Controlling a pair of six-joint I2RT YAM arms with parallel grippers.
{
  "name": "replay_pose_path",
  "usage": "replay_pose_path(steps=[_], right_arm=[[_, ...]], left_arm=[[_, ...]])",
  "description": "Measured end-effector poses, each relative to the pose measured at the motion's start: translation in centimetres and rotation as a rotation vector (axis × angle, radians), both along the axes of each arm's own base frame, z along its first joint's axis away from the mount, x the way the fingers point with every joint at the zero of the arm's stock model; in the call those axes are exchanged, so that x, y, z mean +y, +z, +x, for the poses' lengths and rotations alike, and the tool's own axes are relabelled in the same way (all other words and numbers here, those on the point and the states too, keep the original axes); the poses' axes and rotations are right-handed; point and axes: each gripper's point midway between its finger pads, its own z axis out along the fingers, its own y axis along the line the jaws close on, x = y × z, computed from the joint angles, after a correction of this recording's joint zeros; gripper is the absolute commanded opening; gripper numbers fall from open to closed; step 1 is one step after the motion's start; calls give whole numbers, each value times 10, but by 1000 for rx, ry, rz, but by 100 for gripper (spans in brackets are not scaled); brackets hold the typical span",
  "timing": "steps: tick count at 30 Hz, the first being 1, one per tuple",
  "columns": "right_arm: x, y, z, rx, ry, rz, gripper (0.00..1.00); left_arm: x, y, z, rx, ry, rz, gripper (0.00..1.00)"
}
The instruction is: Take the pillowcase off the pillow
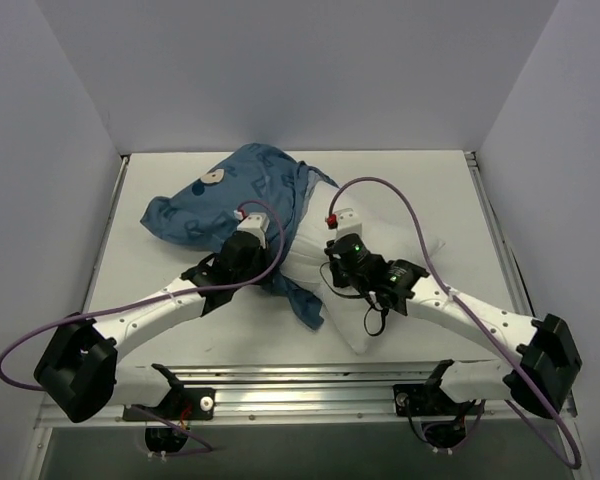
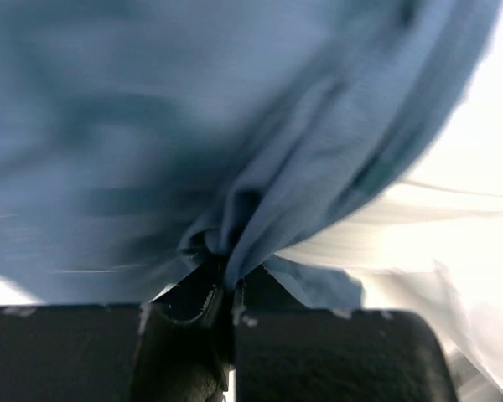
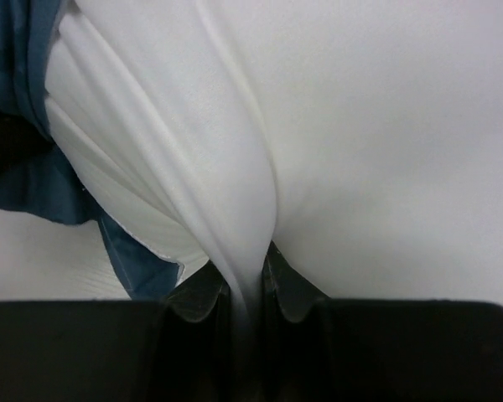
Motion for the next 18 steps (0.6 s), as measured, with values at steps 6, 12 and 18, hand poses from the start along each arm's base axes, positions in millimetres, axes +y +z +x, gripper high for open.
replay_pose_path(steps=[6,12,18], right_arm=[[-34,42,-12,-26,-49,95,0],[-68,88,-31,-52,-73,162,0],[-66,115,-52,-54,25,228,0]], left_arm=[[51,14,28,10,307,68,2],[122,13,51,49,628,20,3],[147,0,57,92,759,-51,10]])
